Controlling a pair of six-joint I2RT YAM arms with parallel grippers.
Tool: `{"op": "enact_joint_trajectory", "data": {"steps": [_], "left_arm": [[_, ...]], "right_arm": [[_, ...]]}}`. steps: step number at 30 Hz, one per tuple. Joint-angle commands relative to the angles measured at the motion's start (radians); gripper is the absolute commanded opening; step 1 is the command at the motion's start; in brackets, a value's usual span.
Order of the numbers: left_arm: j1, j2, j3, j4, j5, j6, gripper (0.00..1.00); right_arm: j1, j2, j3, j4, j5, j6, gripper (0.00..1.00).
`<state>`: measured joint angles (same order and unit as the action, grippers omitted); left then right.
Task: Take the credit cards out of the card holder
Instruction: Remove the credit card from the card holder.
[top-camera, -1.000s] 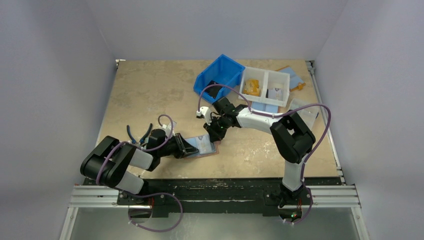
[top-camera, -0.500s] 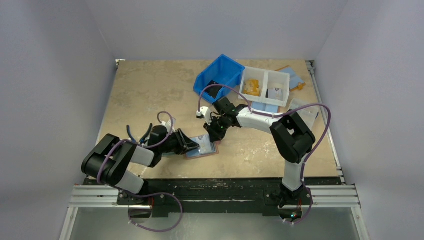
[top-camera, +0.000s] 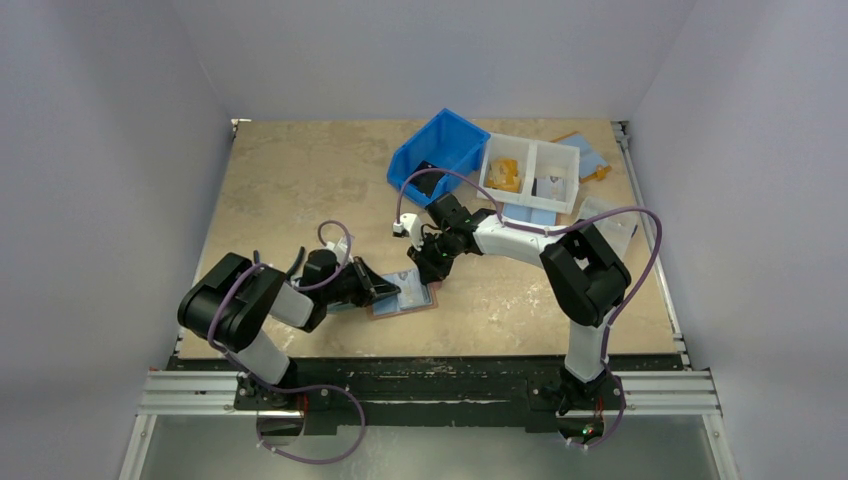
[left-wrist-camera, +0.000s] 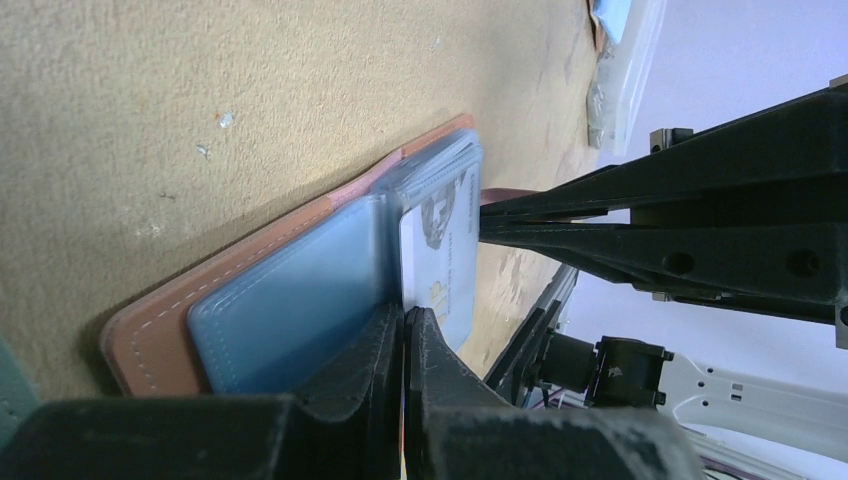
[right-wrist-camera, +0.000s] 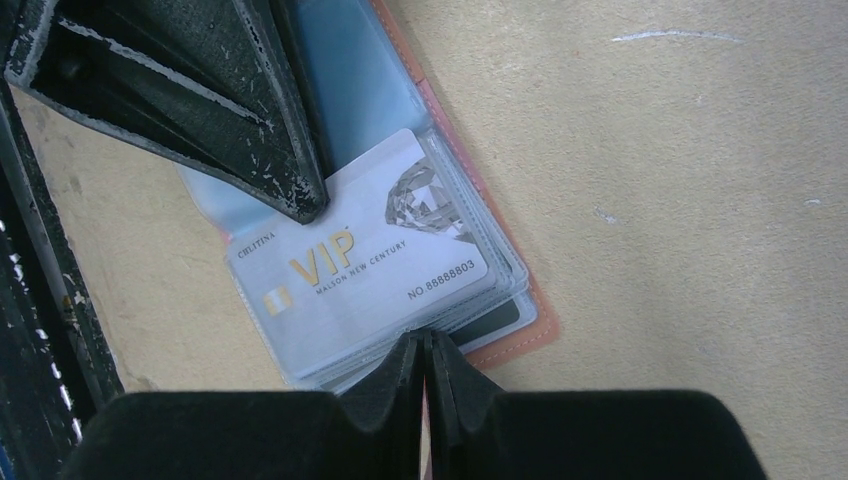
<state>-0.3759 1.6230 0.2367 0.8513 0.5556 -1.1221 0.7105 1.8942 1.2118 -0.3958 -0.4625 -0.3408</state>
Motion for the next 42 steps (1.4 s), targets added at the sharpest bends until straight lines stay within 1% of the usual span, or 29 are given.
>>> {"op": "enact_joint_trajectory", "data": {"steps": [1,6,17,24,28,36,42], "left_arm": [[-0.002,-0.035,-0.019,0.014,-0.006,0.03,0.0],[0.016,-0.104,-0.046,-0.085,-0.001,0.087,0.0],[0.031,-0.136,-0.085,-0.087,0.034,0.091,0.0],[0.034,-0.19,-0.067,-0.137,0.04,0.112,0.0],[0.034,-0.187,-0.047,-0.154,0.061,0.136,0.0],[0.034,-0.234,-0.018,-0.274,0.045,0.184,0.0],[0.034,-0.312,0.02,-0.392,0.023,0.228,0.0]], "right_arm": [[-0.014,0.097,-0.058,-0.082,0.211,-0.03,0.14],[-0.019,0.103,-0.058,-0.081,0.238,-0.023,0.15],[-0.024,0.096,-0.06,-0.085,0.23,-0.029,0.13],[-0.026,0.07,-0.038,-0.135,0.139,-0.084,0.14],[-0.03,-0.015,-0.04,-0.151,0.075,-0.12,0.17],[-0.107,-0.091,-0.051,-0.165,-0.007,-0.159,0.21],[-0.182,-0.102,-0.058,-0.151,0.045,-0.145,0.23]]}}
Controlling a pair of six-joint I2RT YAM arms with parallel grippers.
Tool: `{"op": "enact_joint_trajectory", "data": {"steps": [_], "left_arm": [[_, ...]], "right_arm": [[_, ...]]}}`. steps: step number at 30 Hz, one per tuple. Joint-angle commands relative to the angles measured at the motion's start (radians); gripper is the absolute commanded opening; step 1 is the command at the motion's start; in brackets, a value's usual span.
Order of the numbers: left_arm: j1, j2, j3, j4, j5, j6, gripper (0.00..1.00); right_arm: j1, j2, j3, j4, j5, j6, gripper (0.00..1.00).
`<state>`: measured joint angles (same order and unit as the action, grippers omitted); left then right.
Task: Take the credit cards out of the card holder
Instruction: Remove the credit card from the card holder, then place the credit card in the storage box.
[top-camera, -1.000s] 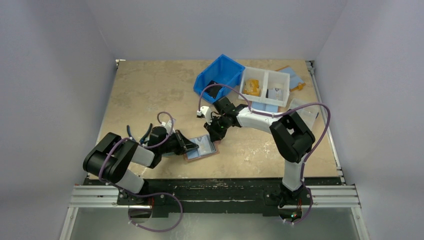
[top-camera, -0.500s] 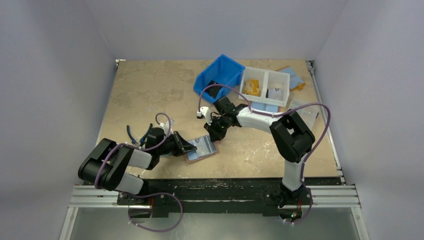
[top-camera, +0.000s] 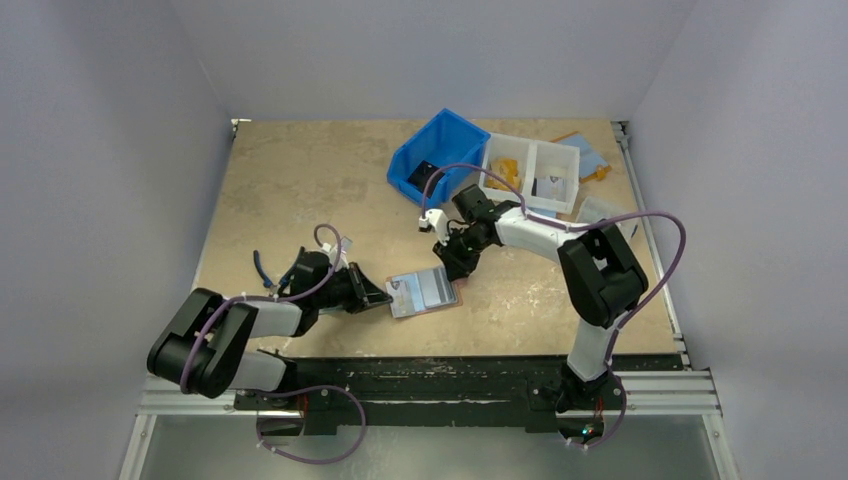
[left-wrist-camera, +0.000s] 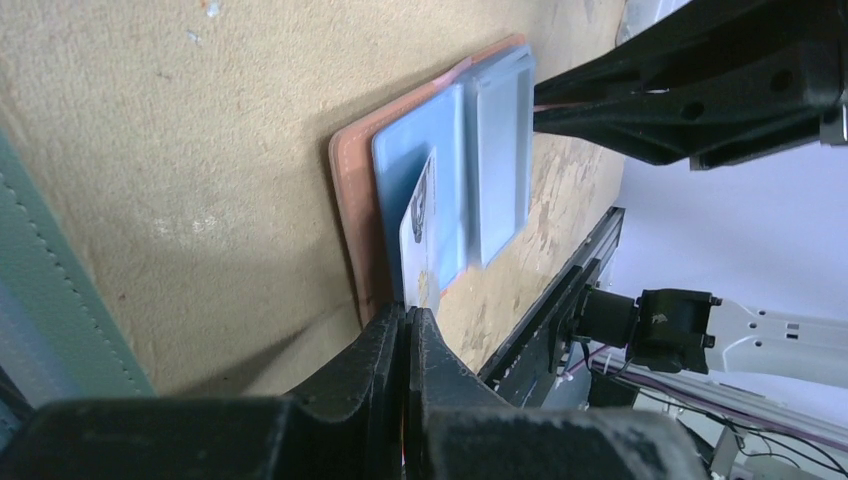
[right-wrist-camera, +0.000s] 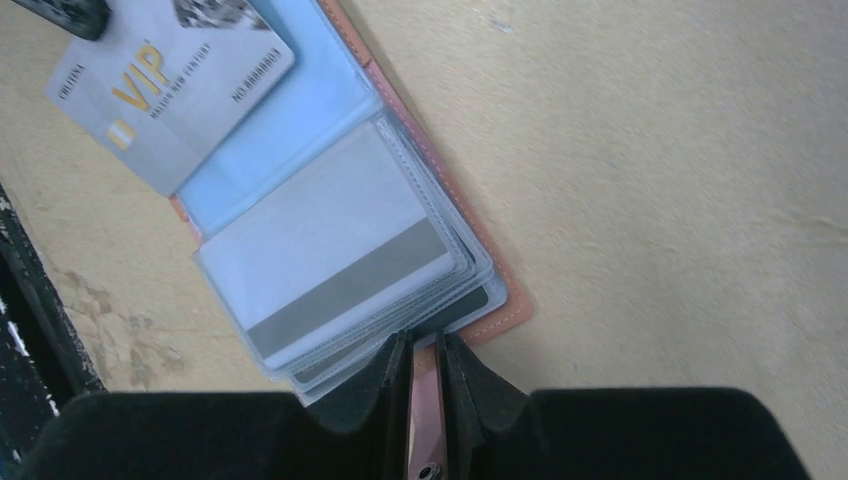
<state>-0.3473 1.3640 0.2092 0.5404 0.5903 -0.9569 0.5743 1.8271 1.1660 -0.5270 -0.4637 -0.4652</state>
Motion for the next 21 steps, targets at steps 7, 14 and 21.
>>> {"op": "enact_joint_trajectory", "data": {"steps": [7,14,21], "left_arm": [[0.005,-0.132,0.087,-0.122,0.019,0.115,0.0],[0.001,-0.217,0.148,-0.157,0.049,0.2,0.0],[-0.065,-0.214,0.23,-0.109,0.035,0.252,0.0]], "right_arm": [[-0.125,-0.112,-0.027,-0.031,-0.003,-0.051,0.33],[-0.199,-0.246,-0.046,-0.127,-0.201,-0.223,0.52],[-0.204,-0.431,-0.071,-0.127,-0.33,-0.29,0.65]]}}
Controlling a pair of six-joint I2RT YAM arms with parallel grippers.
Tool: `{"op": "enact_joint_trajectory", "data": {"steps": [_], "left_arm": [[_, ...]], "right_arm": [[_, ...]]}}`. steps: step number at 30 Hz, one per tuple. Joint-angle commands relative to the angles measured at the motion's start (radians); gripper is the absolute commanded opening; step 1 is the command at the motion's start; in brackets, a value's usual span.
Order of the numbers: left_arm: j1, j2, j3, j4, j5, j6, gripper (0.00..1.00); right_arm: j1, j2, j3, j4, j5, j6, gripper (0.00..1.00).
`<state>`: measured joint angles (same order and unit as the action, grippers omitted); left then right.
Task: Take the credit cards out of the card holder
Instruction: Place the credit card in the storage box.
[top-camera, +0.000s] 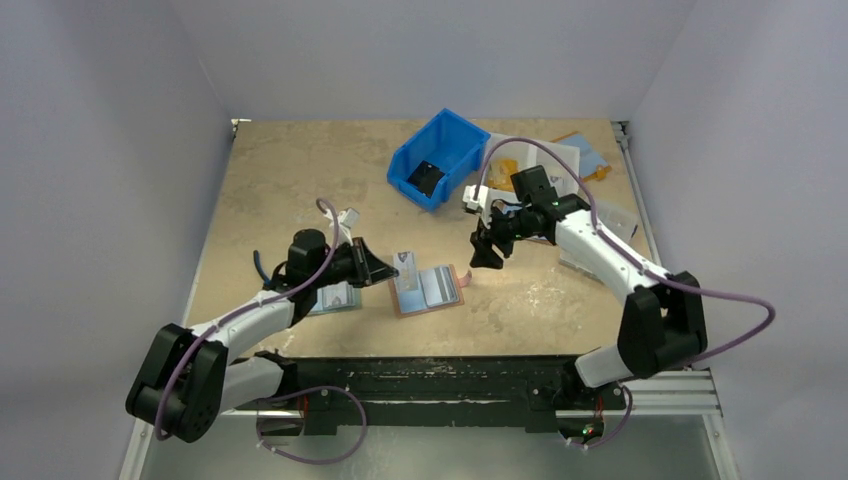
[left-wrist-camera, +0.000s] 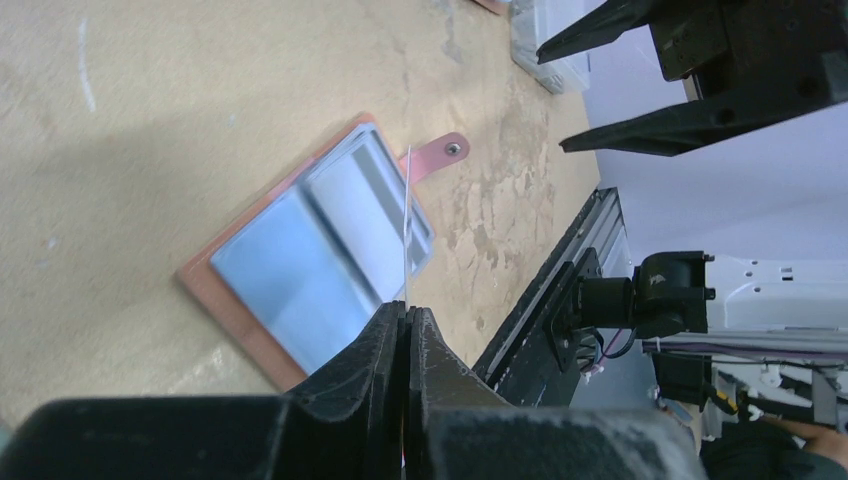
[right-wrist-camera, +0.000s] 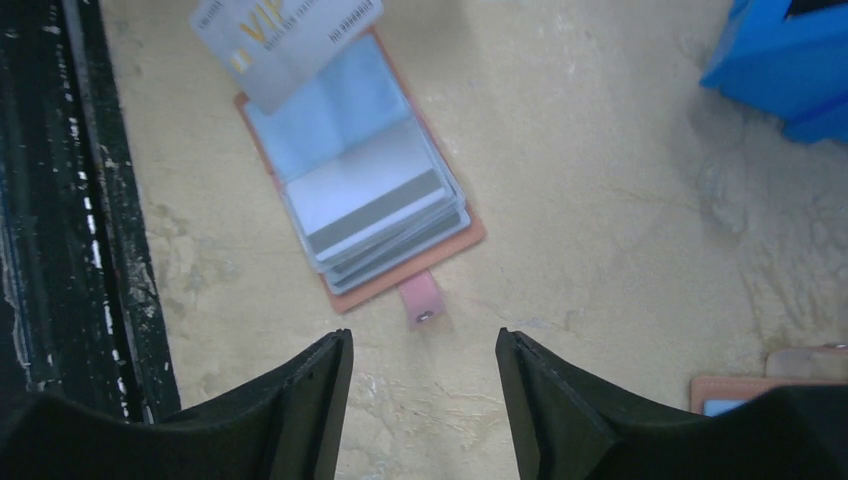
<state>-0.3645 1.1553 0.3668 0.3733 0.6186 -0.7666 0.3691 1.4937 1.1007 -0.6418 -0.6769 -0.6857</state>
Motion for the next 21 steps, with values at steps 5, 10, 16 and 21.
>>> {"op": "enact_joint_trajectory", "data": {"steps": [5,10,16,21], "left_arm": [[-0.157,0.065,0.179,0.075,-0.026,0.112,0.0],[-0.205,0.14,0.261,0.111,-0.031,0.129,0.0],[-0.259,0.195,0.338,0.101,-0.045,0.198,0.0],[-0.285,0.23,0.385,0.053,-0.052,0.284,0.0]], "right_arm": [[-0.007,-0.199,0.065,-0.049,-0.152,-0.086,0.7],[-0.007,-0.182,0.223,-0.253,-0.223,-0.162,0.77],[-0.017,-0.168,0.254,-0.328,-0.266,-0.206,0.89],[-0.024,-0.151,0.23,-0.328,-0.266,-0.211,0.94]]}}
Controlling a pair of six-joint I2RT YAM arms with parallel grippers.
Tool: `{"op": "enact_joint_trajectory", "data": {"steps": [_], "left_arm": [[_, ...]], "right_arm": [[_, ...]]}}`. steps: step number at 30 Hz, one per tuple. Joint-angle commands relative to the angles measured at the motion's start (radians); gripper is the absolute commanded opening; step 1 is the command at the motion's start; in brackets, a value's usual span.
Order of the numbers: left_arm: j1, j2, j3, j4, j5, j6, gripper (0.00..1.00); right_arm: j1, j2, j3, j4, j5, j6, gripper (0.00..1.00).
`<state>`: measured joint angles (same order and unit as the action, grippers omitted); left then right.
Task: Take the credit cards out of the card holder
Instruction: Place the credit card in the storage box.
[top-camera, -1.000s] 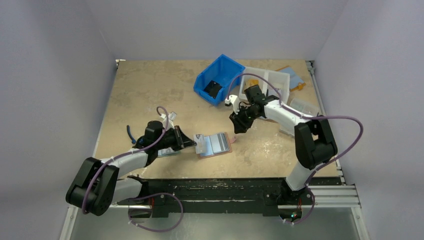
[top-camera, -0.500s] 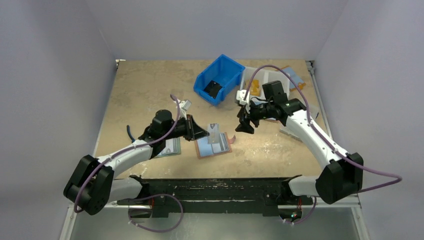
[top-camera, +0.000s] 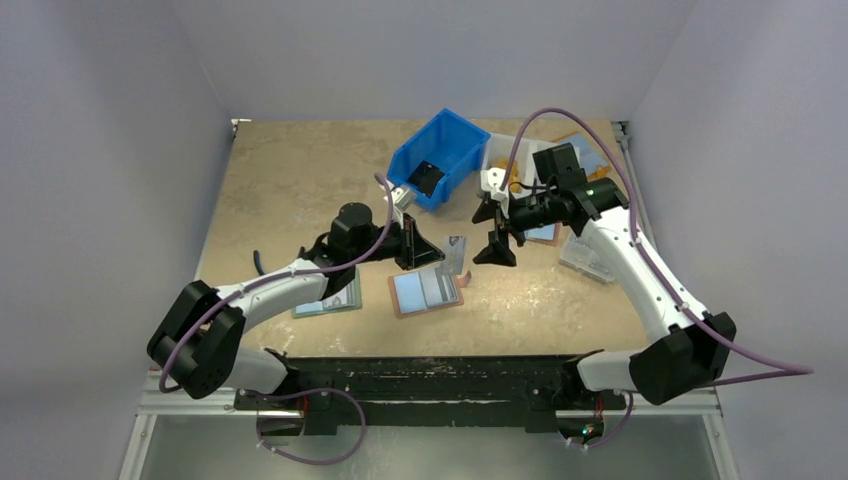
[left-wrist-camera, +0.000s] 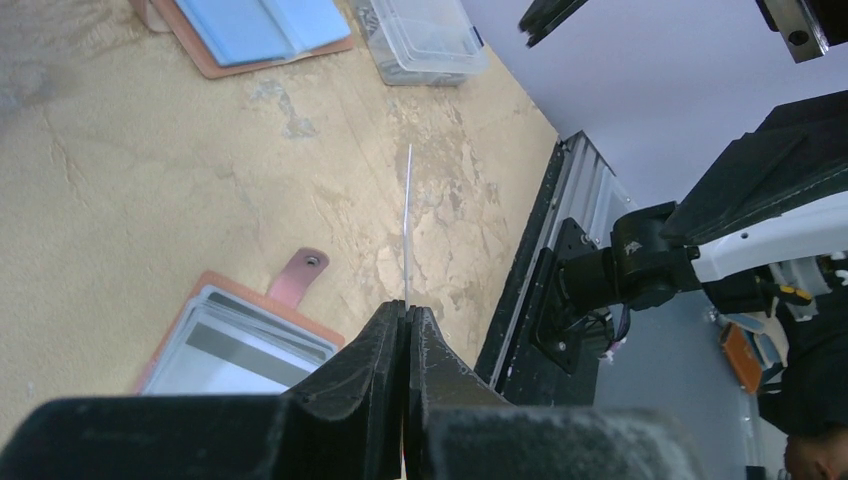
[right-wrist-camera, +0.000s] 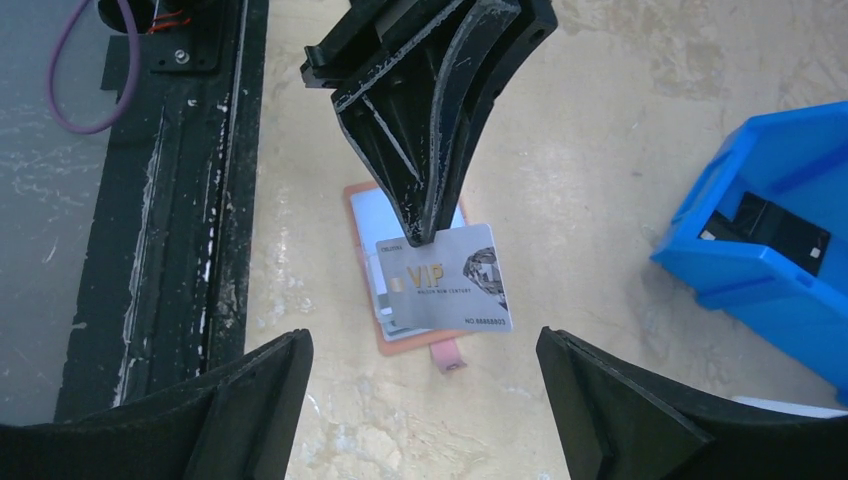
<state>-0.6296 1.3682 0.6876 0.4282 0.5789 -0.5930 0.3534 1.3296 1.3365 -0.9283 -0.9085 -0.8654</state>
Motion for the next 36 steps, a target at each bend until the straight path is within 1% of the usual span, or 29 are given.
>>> {"op": "enact_joint_trajectory", "data": {"steps": [1,10,13,18,21,23,25,26,27,29,31,33,34,35,36], "left_arm": [[-0.027,0.022,0.075,-0.023,-0.017,0.133,0.0],[-0.069,0.058,0.155,-0.138,-0.07,0.292,0.0],[-0.08,0.064,0.172,-0.145,-0.069,0.318,0.0],[-0.095,0.082,0.195,-0.176,-0.061,0.35,0.0],[-0.099,0.086,0.204,-0.182,-0.052,0.355,0.0],[-0.099,0.086,0.213,-0.184,-0.05,0.356,0.0],[-0.1,0.086,0.221,-0.184,-0.05,0.358,0.0],[-0.1,0.086,0.224,-0.184,-0.051,0.358,0.0],[-0.099,0.086,0.227,-0.184,-0.051,0.357,0.0],[-0.101,0.085,0.234,-0.182,-0.05,0.358,0.0],[-0.099,0.081,0.237,-0.18,-0.059,0.351,0.0],[-0.099,0.074,0.239,-0.186,-0.076,0.345,0.0],[-0.099,0.068,0.24,-0.19,-0.089,0.34,0.0],[-0.099,0.061,0.244,-0.201,-0.104,0.33,0.03],[-0.099,0.056,0.255,-0.227,-0.129,0.328,0.12]], "right_arm": [[-0.008,0.023,-0.003,-0.047,-0.035,-0.037,0.94],[-0.01,0.119,0.022,-0.098,-0.041,-0.102,0.94],[-0.011,0.146,0.022,-0.094,-0.042,-0.107,0.93],[-0.01,0.211,0.066,-0.165,-0.038,-0.165,0.89],[-0.01,0.231,0.077,-0.177,-0.04,-0.175,0.88],[-0.011,0.239,0.076,-0.18,-0.042,-0.18,0.85],[-0.01,0.246,0.074,-0.192,-0.052,-0.191,0.79],[-0.01,0.249,0.074,-0.196,-0.062,-0.196,0.74],[-0.01,0.252,0.076,-0.198,-0.072,-0.198,0.66],[-0.011,0.259,0.08,-0.207,-0.088,-0.198,0.47],[-0.01,0.26,0.085,-0.211,-0.097,-0.192,0.25],[-0.01,0.251,0.089,-0.205,-0.095,-0.173,0.1],[-0.011,0.242,0.088,-0.197,-0.09,-0.158,0.05],[-0.01,0.232,0.087,-0.192,-0.081,-0.149,0.0],[-0.012,0.22,0.083,-0.188,-0.075,-0.145,0.0]]}}
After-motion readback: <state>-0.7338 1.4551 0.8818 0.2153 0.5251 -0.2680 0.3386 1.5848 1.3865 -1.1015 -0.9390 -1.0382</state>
